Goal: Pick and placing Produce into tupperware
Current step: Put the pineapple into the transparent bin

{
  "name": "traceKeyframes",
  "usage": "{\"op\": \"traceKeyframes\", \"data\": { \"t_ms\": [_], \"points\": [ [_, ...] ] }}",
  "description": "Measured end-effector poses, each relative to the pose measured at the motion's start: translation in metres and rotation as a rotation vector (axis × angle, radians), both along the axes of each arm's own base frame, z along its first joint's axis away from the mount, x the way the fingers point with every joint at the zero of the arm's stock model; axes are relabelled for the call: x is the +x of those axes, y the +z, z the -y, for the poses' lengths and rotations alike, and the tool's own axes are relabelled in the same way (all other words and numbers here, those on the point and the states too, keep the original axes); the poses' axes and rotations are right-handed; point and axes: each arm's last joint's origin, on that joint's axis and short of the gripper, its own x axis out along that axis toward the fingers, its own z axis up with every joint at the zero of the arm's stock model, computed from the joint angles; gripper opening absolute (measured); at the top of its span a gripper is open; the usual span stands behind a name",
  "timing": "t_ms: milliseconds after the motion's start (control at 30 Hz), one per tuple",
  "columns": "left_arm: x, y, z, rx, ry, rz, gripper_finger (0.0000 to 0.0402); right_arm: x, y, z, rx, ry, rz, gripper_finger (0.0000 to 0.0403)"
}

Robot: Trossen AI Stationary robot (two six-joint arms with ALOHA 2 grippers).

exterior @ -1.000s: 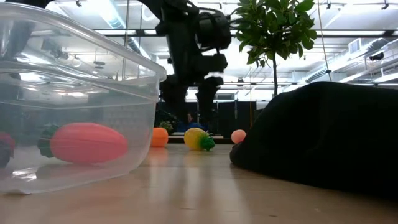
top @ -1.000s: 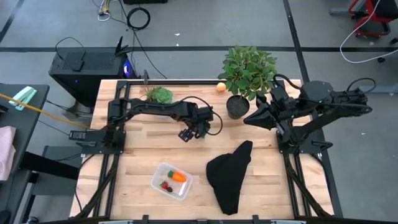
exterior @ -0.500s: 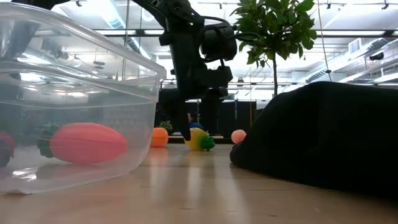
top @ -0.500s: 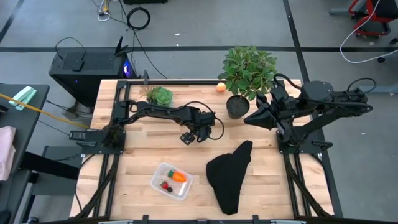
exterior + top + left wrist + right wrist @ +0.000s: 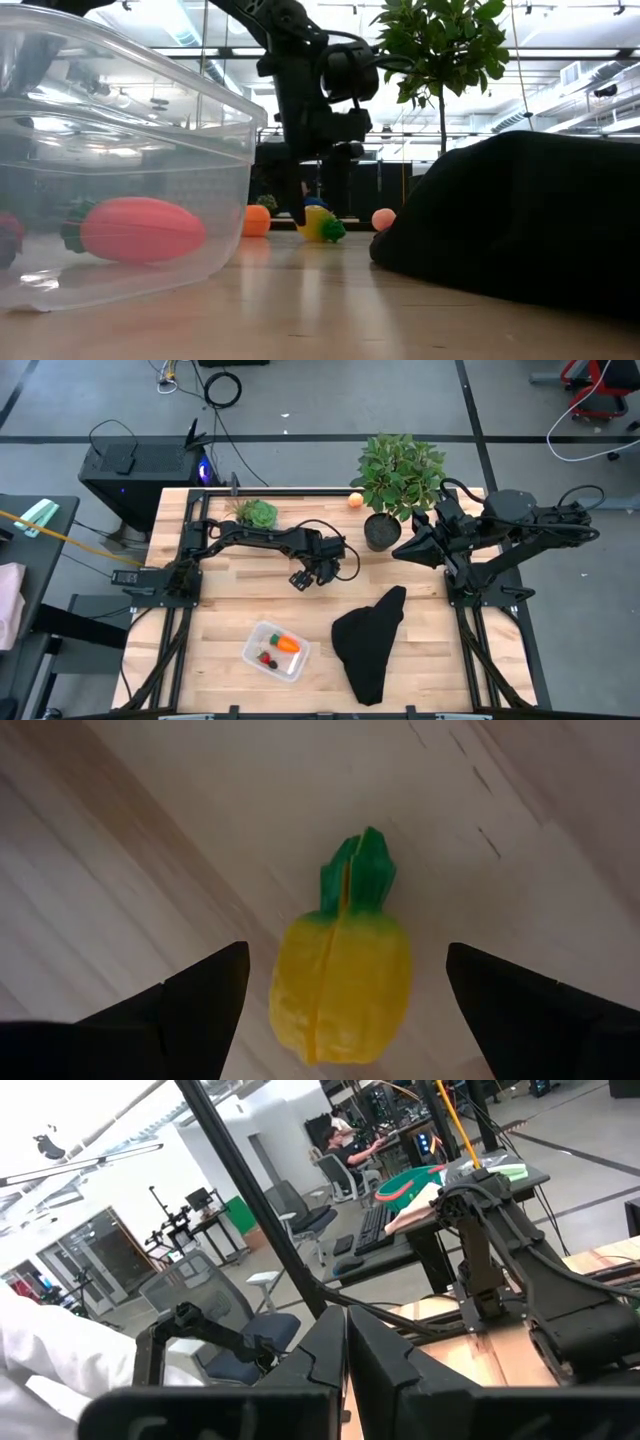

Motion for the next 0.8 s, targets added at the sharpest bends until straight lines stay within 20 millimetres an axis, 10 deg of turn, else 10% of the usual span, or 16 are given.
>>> {"op": "traceKeyframes", "data": {
  "t_ms": [800],
  "points": [
    [-0.001,-0.02,0.003,0.003,0.005,-0.089,0.0271,0.0,0.001,0.0,0.002,0.0,0.01,0.0023]
  ]
}}
